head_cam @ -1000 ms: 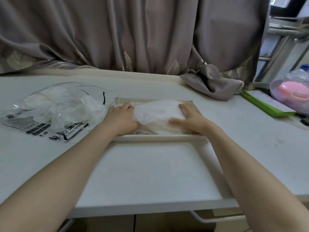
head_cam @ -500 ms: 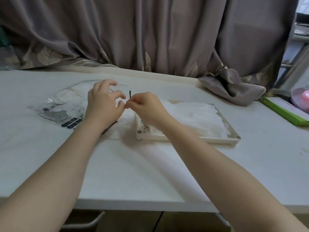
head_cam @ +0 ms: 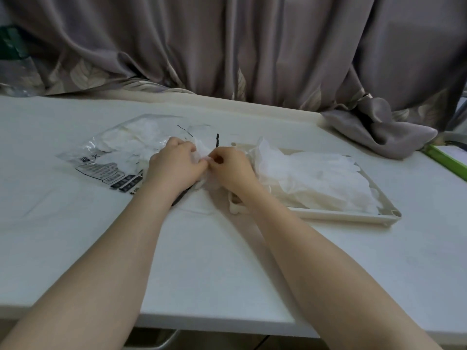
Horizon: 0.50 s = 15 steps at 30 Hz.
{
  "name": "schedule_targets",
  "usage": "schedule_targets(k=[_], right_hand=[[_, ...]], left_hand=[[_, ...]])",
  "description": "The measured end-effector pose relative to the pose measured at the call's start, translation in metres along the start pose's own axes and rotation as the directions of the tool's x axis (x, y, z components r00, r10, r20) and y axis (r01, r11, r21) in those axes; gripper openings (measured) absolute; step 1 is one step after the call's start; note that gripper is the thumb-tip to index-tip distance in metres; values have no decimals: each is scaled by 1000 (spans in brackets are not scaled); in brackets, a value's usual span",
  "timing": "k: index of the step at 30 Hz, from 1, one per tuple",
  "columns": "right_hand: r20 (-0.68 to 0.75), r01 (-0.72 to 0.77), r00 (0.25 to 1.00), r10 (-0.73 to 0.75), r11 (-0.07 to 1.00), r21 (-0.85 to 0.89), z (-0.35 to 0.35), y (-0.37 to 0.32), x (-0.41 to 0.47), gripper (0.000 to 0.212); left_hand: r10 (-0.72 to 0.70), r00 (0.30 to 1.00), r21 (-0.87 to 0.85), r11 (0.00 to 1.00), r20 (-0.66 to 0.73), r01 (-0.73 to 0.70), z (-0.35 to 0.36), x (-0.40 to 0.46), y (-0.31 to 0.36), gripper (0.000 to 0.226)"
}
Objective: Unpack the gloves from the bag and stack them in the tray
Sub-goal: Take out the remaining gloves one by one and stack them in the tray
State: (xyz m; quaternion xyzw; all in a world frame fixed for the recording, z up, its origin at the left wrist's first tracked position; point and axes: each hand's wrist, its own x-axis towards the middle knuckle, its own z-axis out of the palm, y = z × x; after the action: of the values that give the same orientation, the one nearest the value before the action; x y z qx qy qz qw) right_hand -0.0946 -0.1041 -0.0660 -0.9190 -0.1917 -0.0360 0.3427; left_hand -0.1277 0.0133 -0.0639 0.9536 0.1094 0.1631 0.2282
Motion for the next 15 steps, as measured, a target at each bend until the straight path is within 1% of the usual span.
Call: schedule_targets(k=[3,5,7,10,12,13,15], right_hand=[[-77,-10,996,35,952,305,-9,2,-7,13],[-95,-24,993,73,897,441,-16,5,-11,11],[-119,-13,989,86,857,515,-21,6,-13,12],[-217,9,963,158,789,615,-24,5,-15,9],[-297,62,934,197,731,680,-27,2,-13,18],[-328,92,918,222,687,721,-31,1,-13,23],[-347,137,892,290,557,819,-45,-3,-13,27]], left_hand=[[14,1000,31,999,-7,-14,2,-2,-2,38],[20,1000,39,999,-14,-19,3,-2,-3,32],[22,999,29,999,-39,-21,5,-1,-7,25],[19,998,60,998,-61,-15,6,0,-12,20],[11,997,93,996,-75,-4,8,1,-13,19],[5,997,118,993,-75,4,9,1,-14,20],[-18,998,170,985,-61,28,11,2,-16,23]])
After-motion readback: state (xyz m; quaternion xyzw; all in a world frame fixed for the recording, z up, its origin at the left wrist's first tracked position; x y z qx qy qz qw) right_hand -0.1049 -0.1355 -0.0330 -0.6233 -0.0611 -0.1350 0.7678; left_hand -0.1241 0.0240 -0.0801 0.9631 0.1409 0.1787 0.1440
